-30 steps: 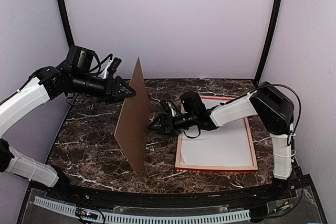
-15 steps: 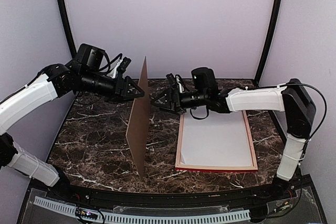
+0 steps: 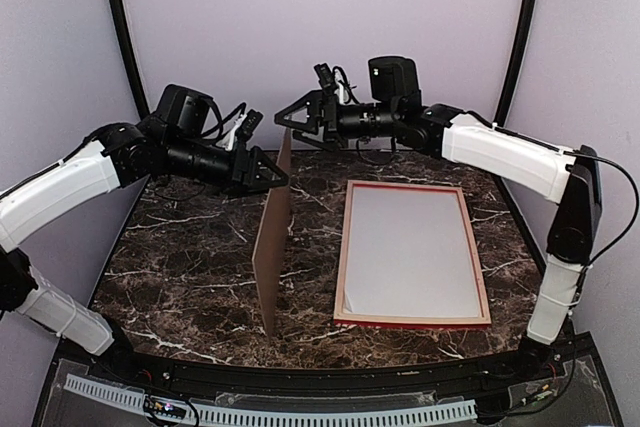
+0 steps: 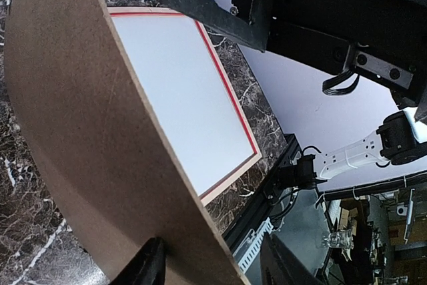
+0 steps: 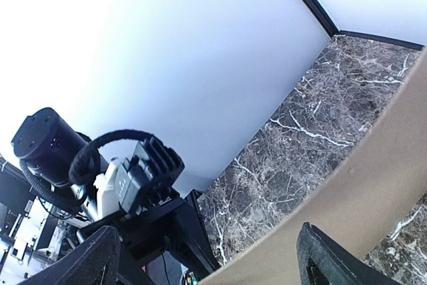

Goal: Put the photo into the frame
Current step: Turn over the backboard.

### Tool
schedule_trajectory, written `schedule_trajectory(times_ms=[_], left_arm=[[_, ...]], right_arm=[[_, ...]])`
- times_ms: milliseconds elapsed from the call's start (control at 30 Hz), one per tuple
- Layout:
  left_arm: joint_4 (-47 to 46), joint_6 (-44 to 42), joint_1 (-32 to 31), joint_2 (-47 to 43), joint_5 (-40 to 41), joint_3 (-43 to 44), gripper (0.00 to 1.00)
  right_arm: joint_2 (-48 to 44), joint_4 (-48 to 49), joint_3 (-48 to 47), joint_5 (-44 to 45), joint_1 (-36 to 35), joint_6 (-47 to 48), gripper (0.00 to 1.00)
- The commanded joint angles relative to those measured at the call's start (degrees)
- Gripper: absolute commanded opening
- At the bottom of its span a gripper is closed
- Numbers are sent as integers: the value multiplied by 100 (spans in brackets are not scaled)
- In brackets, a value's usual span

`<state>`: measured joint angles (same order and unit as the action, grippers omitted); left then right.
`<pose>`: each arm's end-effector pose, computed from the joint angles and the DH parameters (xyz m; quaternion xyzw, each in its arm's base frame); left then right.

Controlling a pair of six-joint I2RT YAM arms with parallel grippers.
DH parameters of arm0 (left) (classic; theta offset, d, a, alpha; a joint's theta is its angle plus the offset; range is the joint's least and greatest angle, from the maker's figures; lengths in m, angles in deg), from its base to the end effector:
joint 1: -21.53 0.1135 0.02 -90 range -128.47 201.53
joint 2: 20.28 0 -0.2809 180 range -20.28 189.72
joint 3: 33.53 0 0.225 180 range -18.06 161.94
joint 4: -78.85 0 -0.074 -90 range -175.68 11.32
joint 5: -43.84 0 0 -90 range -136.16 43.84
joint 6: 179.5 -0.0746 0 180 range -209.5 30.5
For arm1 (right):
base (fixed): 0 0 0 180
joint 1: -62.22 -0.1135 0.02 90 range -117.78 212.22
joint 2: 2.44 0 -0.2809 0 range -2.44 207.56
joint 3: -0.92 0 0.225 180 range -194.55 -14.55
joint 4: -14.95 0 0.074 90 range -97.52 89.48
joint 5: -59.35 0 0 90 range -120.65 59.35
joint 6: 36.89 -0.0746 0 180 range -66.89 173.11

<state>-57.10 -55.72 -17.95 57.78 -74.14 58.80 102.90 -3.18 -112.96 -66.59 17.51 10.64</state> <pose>0.2103 -0.2186 0.3743 0.1629 0.8323 -0.4583 0.2659 0.2885 0.3472 0.3954 -0.2133 0.7225 0.5940 0.2823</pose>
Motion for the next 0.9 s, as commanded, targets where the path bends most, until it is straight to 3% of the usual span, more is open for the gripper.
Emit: schedule_trajectory(times_ms=[0, 500, 867], left_arm=[[-167, 13, -116, 96, -19, 127, 50], [-514, 65, -362, 361, -55, 77, 51], [-912, 161, -380, 224, -261, -49, 70]], right_arm=[[296, -739, -324, 198, 32, 135, 92], [152, -1042, 69, 539, 31, 228, 88], [-90, -1013, 410, 684, 79, 232, 84]])
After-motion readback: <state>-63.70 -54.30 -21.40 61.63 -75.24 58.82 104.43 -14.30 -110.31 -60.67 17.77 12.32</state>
